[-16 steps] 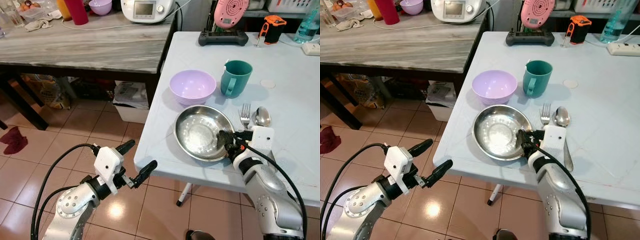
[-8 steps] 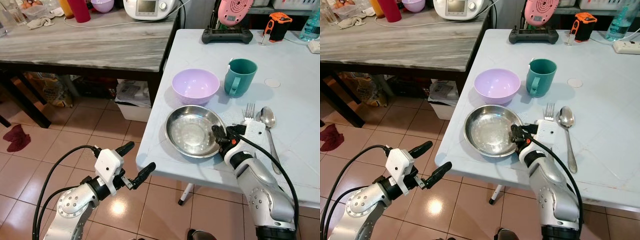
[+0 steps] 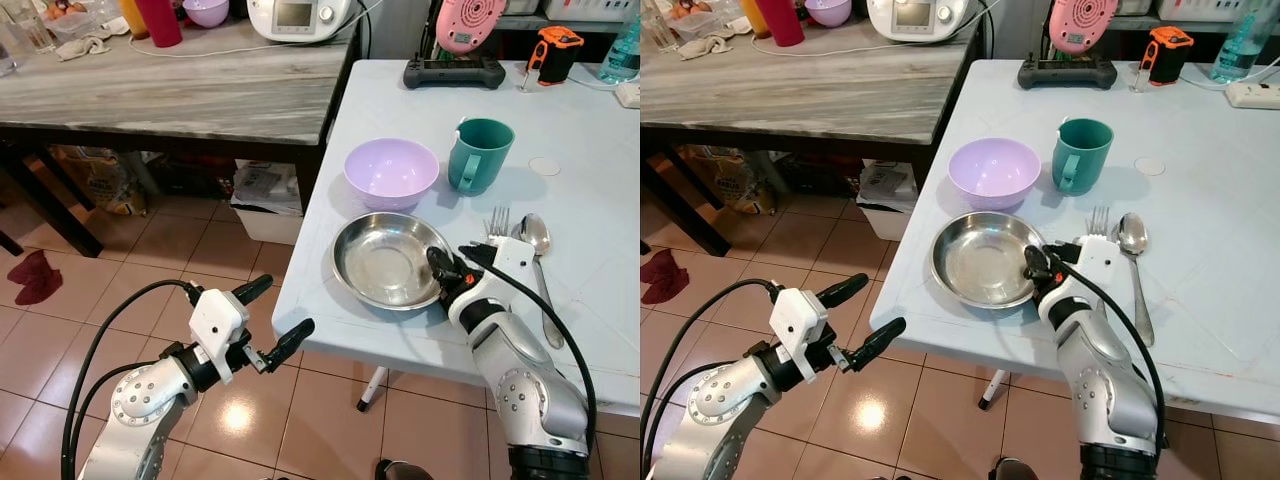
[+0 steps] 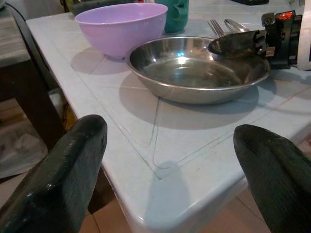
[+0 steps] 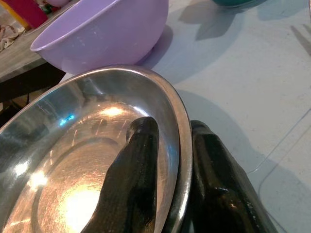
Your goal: Setting the table
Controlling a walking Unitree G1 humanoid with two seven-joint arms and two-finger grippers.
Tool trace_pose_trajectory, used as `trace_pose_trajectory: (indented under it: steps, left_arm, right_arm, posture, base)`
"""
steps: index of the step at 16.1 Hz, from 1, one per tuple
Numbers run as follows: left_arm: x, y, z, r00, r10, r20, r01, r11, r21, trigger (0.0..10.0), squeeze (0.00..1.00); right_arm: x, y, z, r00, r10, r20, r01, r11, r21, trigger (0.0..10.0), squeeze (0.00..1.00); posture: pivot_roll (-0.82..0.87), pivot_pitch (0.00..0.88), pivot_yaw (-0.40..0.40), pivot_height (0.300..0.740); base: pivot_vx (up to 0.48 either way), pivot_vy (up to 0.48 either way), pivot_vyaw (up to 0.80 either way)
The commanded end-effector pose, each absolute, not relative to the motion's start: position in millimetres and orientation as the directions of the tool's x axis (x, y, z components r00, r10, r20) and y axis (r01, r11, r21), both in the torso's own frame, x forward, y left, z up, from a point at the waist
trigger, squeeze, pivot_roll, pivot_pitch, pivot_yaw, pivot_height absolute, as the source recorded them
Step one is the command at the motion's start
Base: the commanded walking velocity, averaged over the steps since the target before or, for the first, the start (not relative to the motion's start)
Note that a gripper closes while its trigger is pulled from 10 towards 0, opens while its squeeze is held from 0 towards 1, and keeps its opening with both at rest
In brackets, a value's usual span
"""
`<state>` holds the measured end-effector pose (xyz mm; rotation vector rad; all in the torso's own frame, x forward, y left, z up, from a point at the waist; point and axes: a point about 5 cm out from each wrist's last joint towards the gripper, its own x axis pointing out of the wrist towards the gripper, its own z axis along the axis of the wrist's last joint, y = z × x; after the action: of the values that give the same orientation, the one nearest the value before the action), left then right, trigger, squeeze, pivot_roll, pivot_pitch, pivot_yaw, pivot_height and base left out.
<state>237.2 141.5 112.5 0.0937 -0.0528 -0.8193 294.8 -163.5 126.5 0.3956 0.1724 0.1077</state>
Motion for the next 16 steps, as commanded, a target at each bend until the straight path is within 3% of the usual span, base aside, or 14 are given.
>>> trace_pose_trajectory:
  steps: [1, 2, 3, 5, 6, 8, 11, 16]
  left_arm:
    - [235.7, 143.0, 117.7, 0.677, -0.736, 0.014, 0.73, 0.674, 0.113, 10.0, 0.0]
    - [235.7, 142.6, 117.9, 0.678, -0.735, 0.014, 0.73, 0.675, 0.112, 10.0, 0.0]
    - [236.0, 142.5, 117.7, 0.701, -0.713, 0.017, 0.708, 0.699, 0.101, 10.0, 0.0]
    - [239.7, 143.9, 117.4, 0.746, -0.665, 0.02, 0.661, 0.745, 0.089, 10.0, 0.0]
    - [250.1, 149.7, 116.3, 0.821, -0.571, 0.02, 0.568, 0.819, 0.086, 10.0, 0.0]
    - [264.6, 171.2, 95.2, 0.929, -0.369, -0.027, 0.37, 0.929, 0.032, 10.0, 0.0]
    - [266.6, 187.6, 75.9, 0.97, -0.232, -0.069, 0.231, 0.973, -0.017, 10.0, 0.0]
    - [272.3, 185.8, 67.1, 0.978, -0.195, -0.077, 0.192, 0.981, -0.041, 10.0, 0.0]
  right_arm:
    - [288.6, -163.2, 103.7, 0.958, 0.128, -0.256, -0.012, 0.912, 0.411, 0.0, 0.0]
    - [288.5, -163.3, 103.6, 0.958, 0.127, -0.257, -0.011, 0.912, 0.41, 0.0, 0.0]
    - [287.6, -165.2, 101.7, 0.955, 0.11, -0.275, 0.008, 0.919, 0.395, 10.0, 0.0]
    - [286.9, -166.7, 100.2, 0.953, 0.094, -0.288, 0.024, 0.924, 0.381, 10.0, 0.0]
    - [286.3, -167.4, 99.0, 0.941, 0.079, -0.329, 0.042, 0.938, 0.343, 10.0, 0.0]
    - [287.1, -164.5, 111.0, 0.973, 0.082, -0.216, -0.009, 0.948, 0.317, 10.0, 0.0]
    - [285.8, -156.4, 119.3, 0.983, 0.118, -0.139, -0.075, 0.956, 0.285, 10.0, 0.0]
    - [282.7, -146.4, 120.0, 0.976, 0.175, -0.13, -0.122, 0.934, 0.336, 10.0, 0.0]
  posture:
    - [-0.14, 0.122, 0.111, 0.74]
    - [-0.14, 0.122, 0.111, 0.74]
    - [-0.15, 0.12, 0.108, 0.74]
    - [-0.15, 0.117, 0.104, 0.74]
    - [-0.15, 0.113, 0.103, 0.74]
    - [-0.16, 0.104, 0.102, 0.74]
    - [-0.16, 0.098, 0.09, 0.74]
    - [-0.16, 0.093, 0.081, 0.74]
  base:
    - [0.0, 0.0, 0.0]
    - [0.0, 0.0, 0.0]
    - [0.0, 0.0, 0.0]
    - [0.0, 0.0, 0.0]
    - [0.0, 0.0, 0.0]
    - [0.0, 0.0, 0.0]
    - [0.0, 0.0, 0.0]
    - [0.0, 0.0, 0.0]
